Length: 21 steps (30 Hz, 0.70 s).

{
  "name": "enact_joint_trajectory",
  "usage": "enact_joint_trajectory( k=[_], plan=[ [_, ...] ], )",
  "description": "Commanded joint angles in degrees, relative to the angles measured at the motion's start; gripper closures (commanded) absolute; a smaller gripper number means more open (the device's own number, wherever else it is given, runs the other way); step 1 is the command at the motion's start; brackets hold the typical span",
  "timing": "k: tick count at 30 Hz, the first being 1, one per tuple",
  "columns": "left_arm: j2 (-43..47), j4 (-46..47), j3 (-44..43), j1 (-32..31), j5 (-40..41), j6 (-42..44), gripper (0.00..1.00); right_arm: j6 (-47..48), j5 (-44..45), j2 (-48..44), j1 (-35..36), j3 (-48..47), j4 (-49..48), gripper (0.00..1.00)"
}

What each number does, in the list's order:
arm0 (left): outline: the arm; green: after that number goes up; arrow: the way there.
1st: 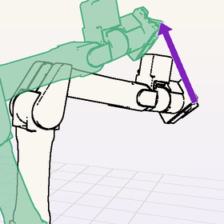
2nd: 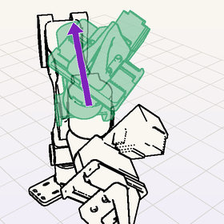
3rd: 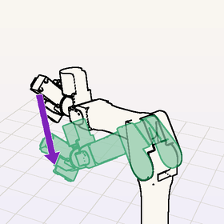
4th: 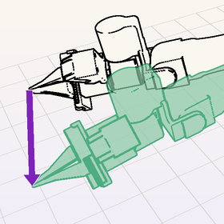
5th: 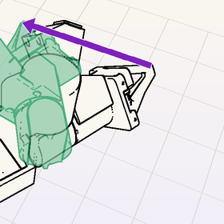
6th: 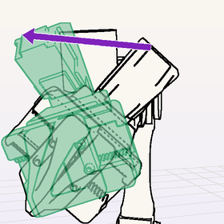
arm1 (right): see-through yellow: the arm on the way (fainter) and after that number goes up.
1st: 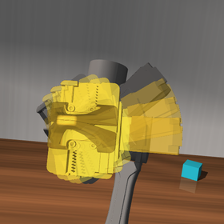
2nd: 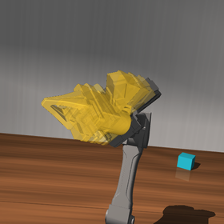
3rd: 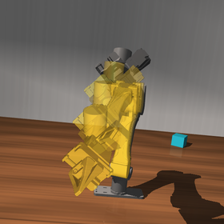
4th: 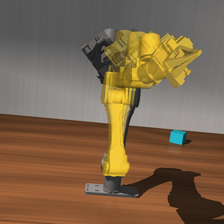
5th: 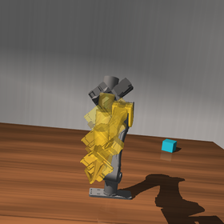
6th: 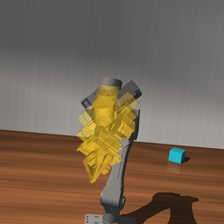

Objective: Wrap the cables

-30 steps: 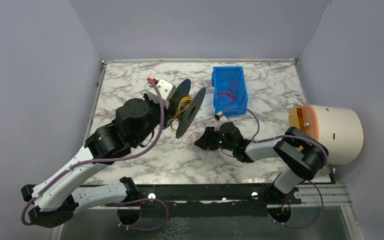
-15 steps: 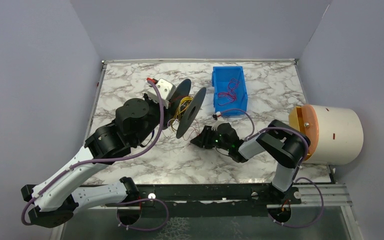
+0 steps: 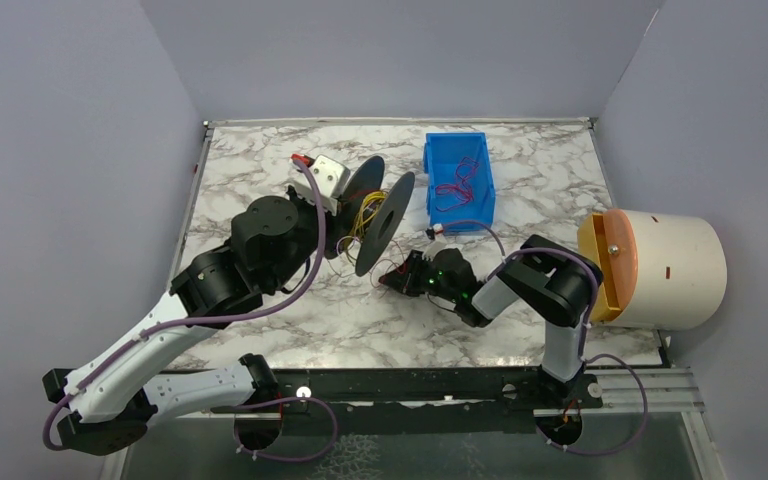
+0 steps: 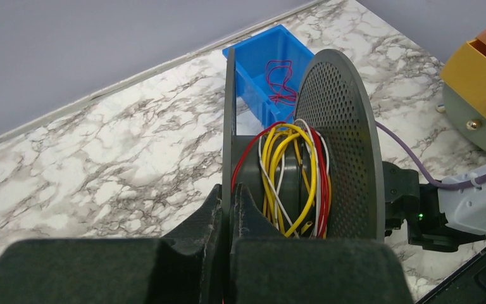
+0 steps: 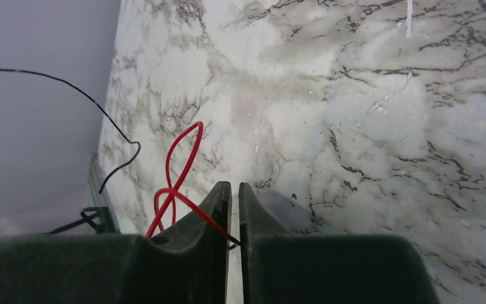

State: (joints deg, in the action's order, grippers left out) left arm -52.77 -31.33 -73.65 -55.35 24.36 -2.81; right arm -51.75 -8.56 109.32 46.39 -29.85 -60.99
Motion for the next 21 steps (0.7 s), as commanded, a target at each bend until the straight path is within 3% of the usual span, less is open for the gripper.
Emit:
enact_joint_trajectory(
  k=[1, 9, 15, 21],
  plan=[
    [0.3, 6.2, -3.1, 0.0, 0.3, -1.6, 1.0, -1.8, 1.2, 1.4, -0.1, 1.2, -6.0, 0.96],
    [-1.0, 8.8, -2.5, 0.0, 4.4, -2.0, 1.0, 0.1, -1.2, -0.2, -0.1, 3.3, -5.3, 0.99],
    [-6.2, 9.4, -3.6, 0.2, 16.5, -0.8, 1.0, 0.9, -3.4, -3.2, 0.6, 8.7, -5.7, 0.99],
    [-10.9, 14.2, -3.6, 4.7, 16.0, -3.1, 1.0, 7.9, 0.5, -13.7, 5.7, 8.9, 13.3, 0.99]
  ],
)
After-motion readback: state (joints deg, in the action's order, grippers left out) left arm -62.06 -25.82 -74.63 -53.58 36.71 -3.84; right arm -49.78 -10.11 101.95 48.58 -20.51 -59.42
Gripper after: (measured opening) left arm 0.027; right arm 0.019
